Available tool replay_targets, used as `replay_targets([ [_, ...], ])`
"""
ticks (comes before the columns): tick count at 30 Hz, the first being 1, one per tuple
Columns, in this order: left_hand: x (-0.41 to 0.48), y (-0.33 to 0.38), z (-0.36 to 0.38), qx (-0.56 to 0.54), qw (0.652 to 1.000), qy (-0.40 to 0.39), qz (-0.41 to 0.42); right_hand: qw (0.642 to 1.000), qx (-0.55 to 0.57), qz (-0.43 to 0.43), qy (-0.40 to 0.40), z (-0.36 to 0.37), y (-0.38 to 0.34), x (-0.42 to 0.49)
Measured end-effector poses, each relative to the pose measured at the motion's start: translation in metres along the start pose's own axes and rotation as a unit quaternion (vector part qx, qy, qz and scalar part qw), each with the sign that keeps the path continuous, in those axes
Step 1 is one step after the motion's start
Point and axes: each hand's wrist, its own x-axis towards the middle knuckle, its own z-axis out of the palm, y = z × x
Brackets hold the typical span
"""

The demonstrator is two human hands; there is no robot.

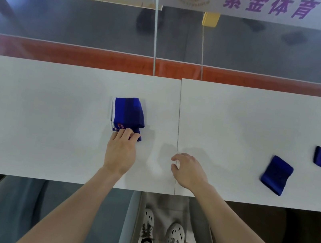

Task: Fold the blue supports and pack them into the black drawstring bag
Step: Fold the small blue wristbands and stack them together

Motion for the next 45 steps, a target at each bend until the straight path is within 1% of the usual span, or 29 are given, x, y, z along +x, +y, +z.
replay_targets([
  [3,0.0,0.025,-0.009,-0.034,0.997,-0.063,0.032,1.0,0.009,0.013,0.007,-0.011,0.011,-0.008],
  [5,0.009,0.047,-0.014,-0.035,0.989,-0.13,0.066,0.999,0.02,0.032,0.016,-0.019,0.028,-0.017],
  [8,0.03,0.092,-0.013,0.002,0.965,-0.225,0.133,0.996,0.026,0.079,0.028,-0.033,0.071,-0.037],
  [12,0.061,0.162,-0.01,0.064,0.937,-0.284,0.191,0.989,0.034,0.138,0.043,-0.052,0.137,-0.062],
  [15,0.081,0.217,-0.003,0.1,0.922,-0.299,0.224,0.982,0.056,0.169,0.06,-0.066,0.182,-0.075],
  [18,0.104,0.28,0.007,0.12,0.908,-0.301,0.265,0.974,0.072,0.195,0.094,-0.083,0.235,-0.082],
  [21,0.122,0.341,0.021,0.122,0.901,-0.288,0.301,0.963,0.092,0.224,0.118,-0.099,0.292,-0.086],
  [23,0.132,0.377,0.032,0.113,0.898,-0.273,0.326,0.952,0.098,0.249,0.151,-0.116,0.331,-0.081],
  [25,0.143,0.408,0.044,0.09,0.9,-0.255,0.343,0.93,0.108,0.284,0.207,-0.134,0.37,-0.071],
  [29,0.165,0.459,0.069,0.039,0.9,-0.229,0.369,0.864,0.156,0.363,0.313,-0.167,0.438,-0.049],
  [32,0.175,0.491,0.089,0.008,0.892,-0.276,0.359,0.827,0.175,0.411,0.342,-0.184,0.48,-0.033],
  [35,0.174,0.502,0.105,0.038,0.878,-0.318,0.355,0.816,0.202,0.439,0.316,-0.187,0.508,-0.018],
  [38,0.168,0.493,0.117,0.048,0.883,-0.329,0.332,0.8,0.264,0.459,0.282,-0.185,0.522,-0.009],
  [40,0.168,0.484,0.12,0.032,0.888,-0.349,0.297,0.792,0.314,0.45,0.268,-0.186,0.523,-0.008],
  [42,0.166,0.475,0.12,0.009,0.891,-0.377,0.253,0.801,0.332,0.426,0.257,-0.183,0.516,-0.01],
  [43,0.164,0.469,0.119,-0.026,0.894,-0.392,0.217,0.809,0.337,0.407,0.258,-0.179,0.509,-0.012],
  [44,0.161,0.462,0.117,-0.084,0.894,-0.408,0.166,0.816,0.344,0.384,0.263,-0.174,0.5,-0.014],
  [45,0.158,0.455,0.114,-0.156,0.887,-0.422,0.105,0.821,0.351,0.36,0.27,-0.17,0.489,-0.018],
])
